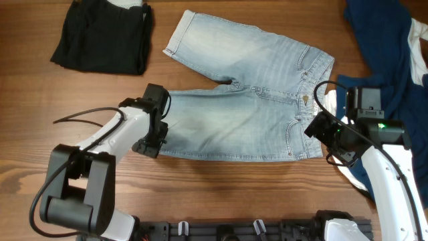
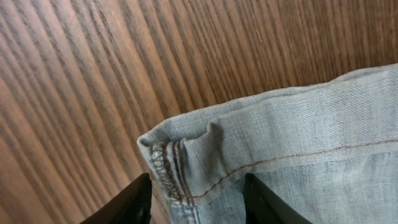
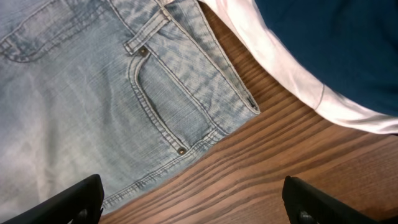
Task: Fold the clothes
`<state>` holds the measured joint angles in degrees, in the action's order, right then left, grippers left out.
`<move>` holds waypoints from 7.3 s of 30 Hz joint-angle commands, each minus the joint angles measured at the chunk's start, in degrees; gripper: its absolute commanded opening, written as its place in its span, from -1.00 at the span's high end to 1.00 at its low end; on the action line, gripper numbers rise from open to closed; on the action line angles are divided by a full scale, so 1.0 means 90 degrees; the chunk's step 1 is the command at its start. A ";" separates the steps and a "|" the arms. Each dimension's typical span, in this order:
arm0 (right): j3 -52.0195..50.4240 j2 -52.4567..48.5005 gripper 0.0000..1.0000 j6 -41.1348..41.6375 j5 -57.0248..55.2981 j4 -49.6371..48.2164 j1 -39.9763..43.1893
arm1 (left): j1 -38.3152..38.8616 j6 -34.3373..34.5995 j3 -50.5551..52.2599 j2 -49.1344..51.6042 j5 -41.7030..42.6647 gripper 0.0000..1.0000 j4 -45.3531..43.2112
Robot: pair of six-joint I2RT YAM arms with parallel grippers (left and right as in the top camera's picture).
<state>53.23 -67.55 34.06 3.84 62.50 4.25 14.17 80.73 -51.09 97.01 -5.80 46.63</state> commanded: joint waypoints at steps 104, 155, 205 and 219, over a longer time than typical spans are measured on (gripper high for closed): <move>0.0437 -0.1273 0.92 0.0561 -0.0447 0.0007 -0.0398 | 0.0903 -0.2120 -0.2191 0.0053 -0.1455 0.92 -0.2701; 0.2358 -0.1523 -1.00 -0.1617 0.0391 -0.0656 0.0714 | 0.0675 -0.4527 -0.2186 0.1460 -0.0515 -0.72 -0.1559; 0.2356 -0.1967 -0.18 -0.1591 0.0736 -0.0563 -0.1129 | -0.1037 -0.2448 -0.2195 0.1457 -0.0335 0.73 0.1661; 0.2339 -0.2766 0.06 -0.1166 0.1382 -0.0515 -0.1666 | -0.1064 -0.2781 -0.2208 -0.0282 -0.0991 0.11 0.1576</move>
<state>74.04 -91.59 22.72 12.03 58.02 -9.93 4.75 56.23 -71.40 101.23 -11.27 61.52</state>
